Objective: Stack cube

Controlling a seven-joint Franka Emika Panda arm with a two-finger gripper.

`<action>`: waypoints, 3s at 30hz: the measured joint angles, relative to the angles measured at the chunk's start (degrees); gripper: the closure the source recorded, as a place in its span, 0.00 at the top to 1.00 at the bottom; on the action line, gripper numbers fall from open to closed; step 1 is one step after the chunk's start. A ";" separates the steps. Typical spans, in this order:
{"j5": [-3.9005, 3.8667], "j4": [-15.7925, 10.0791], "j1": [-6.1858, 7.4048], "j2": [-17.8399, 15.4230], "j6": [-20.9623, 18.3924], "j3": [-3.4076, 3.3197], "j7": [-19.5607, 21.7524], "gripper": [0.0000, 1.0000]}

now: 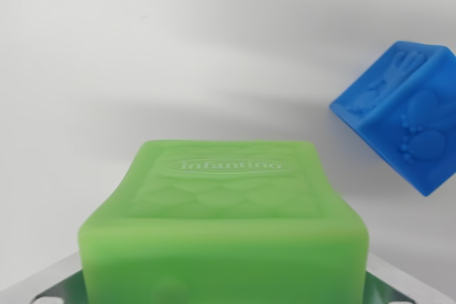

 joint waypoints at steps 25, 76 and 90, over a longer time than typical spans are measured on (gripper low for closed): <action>0.00 1.61 -2.38 -1.33 -2.93 -2.03 7.79 0.00; -0.14 6.35 -7.41 -2.32 -8.60 -4.97 23.62 0.00; 0.34 6.72 -7.89 1.97 -5.25 -5.24 24.81 0.00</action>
